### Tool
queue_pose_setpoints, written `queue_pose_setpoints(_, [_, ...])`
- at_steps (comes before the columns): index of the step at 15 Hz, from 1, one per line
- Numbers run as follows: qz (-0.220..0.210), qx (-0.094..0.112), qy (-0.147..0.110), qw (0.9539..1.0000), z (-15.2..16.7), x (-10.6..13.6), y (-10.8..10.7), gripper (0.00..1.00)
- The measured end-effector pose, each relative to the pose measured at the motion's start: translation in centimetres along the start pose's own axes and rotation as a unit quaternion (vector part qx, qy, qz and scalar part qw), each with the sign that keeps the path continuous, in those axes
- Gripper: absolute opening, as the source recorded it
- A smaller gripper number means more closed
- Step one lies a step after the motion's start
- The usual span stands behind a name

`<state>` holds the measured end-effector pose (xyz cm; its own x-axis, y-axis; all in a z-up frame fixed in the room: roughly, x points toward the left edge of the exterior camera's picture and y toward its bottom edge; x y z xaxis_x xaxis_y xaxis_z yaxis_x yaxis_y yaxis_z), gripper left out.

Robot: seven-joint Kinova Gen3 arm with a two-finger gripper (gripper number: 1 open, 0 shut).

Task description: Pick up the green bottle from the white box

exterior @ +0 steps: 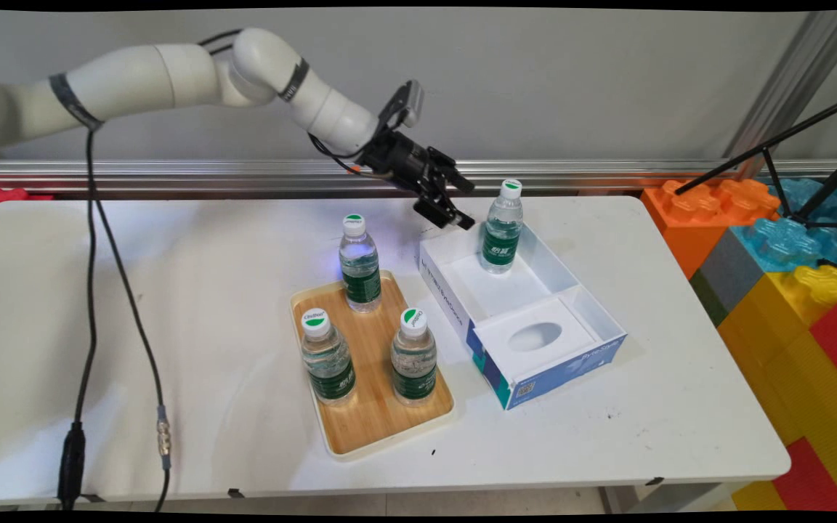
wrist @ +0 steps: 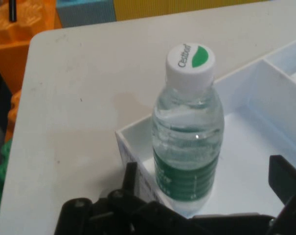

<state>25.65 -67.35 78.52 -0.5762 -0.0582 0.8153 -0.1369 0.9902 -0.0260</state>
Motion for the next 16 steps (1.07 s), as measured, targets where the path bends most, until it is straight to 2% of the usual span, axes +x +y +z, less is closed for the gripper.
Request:
queue_pose_setpoints(11, [0.006,-0.004,0.036,0.9993,5.7,-0.5,-0.8,1.00])
queue_pose_setpoints(15, [0.009,-0.004,0.042,0.9991,7.0,-0.3,-1.0,1.00])
queue_pose_setpoints(16, [0.012,-0.007,0.041,0.9990,7.4,-0.3,-0.9,0.00])
